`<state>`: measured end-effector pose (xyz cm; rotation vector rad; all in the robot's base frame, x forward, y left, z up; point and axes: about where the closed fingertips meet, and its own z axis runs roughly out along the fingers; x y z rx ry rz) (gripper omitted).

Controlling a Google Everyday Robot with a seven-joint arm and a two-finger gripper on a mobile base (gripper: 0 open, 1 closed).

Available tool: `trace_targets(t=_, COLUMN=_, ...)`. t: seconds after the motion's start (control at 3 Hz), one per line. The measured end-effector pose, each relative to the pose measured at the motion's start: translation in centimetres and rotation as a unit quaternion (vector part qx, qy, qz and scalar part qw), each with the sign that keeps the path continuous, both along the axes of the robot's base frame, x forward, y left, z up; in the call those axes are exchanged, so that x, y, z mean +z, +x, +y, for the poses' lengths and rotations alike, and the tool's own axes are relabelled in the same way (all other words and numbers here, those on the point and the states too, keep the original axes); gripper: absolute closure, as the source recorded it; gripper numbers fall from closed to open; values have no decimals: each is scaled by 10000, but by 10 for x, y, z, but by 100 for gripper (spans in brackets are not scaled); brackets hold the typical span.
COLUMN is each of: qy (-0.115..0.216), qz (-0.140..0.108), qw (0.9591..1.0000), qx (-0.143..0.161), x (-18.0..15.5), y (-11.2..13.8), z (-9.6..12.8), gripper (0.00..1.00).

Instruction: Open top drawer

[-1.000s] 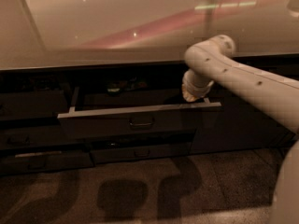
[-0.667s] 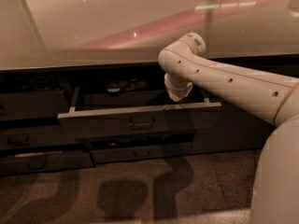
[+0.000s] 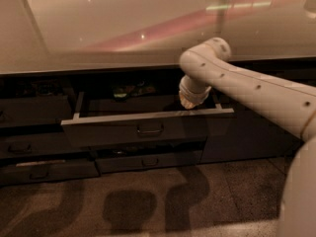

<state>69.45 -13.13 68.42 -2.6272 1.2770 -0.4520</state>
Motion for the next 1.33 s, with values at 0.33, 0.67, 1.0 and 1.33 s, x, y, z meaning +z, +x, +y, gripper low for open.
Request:
trace_targets(t=0.33, qy=1127, qz=16, qw=9935, qx=142, x=-8, y=2, z=-15, gripper=100)
trace_targets(t=0.67, qy=1637, qz=-20, qw=9859, qx=338, x=0, y=1, z=-16, gripper=100)
trace_targets(t=1.0, qy=1637, qz=-20, qw=9859, qx=338, x=0, y=1, z=-16, gripper=100)
trace_targets(t=1.33, qy=1539, qz=294, qw=9876, qx=18, x=-30, y=9, z=-31, gripper=100)
